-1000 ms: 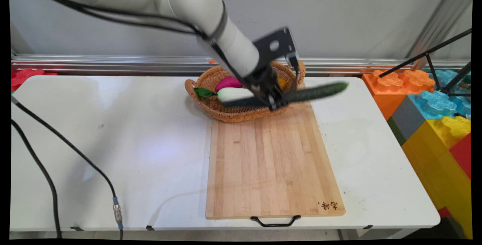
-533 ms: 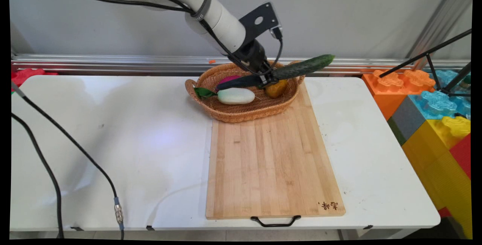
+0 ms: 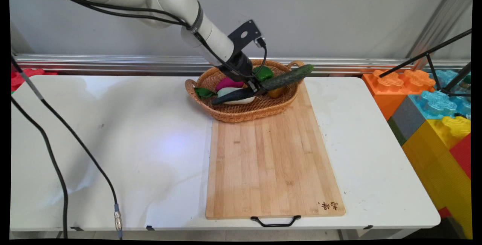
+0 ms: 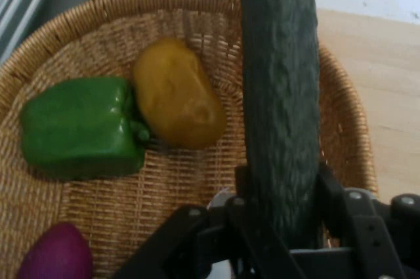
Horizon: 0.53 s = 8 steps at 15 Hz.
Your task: Place the picked object in the vegetable basket
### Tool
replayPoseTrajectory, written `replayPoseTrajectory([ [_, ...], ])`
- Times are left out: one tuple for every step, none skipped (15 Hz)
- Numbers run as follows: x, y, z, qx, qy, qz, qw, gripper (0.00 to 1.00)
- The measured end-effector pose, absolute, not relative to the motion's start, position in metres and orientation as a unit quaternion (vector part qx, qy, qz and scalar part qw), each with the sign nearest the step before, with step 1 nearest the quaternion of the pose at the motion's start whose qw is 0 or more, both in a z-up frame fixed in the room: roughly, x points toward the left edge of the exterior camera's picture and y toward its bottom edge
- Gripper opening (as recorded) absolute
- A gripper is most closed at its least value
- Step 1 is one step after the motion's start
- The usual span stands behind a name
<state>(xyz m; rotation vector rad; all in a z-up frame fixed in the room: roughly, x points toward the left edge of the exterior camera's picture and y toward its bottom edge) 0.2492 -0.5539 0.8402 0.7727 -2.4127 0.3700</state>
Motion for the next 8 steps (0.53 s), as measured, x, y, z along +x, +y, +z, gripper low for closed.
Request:
replayPoseTrajectory([
  [0.2510, -0.5558, 0.8373, 0.292, -0.902, 0.135, 0.288, 0.00],
  [0.2526, -0.5584, 0.8338, 0.294, -0.901, 0.130, 0.291, 1.00],
  [0.2535, -0.5601, 0.8315, 0.295, -0.900, 0.127, 0.294, 1.00],
  [0.2540, -0.5617, 0.8299, 0.295, -0.900, 0.122, 0.297, 1.00],
  [0.2541, -0.5626, 0.8287, 0.293, -0.900, 0.118, 0.300, 1.00],
  [0.2543, -0.5630, 0.8286, 0.291, -0.900, 0.114, 0.302, 1.00],
  [0.2542, -0.5622, 0.8290, 0.289, -0.901, 0.110, 0.304, 1.00],
  [0.2546, -0.5612, 0.8303, 0.287, -0.902, 0.108, 0.304, 1.00],
])
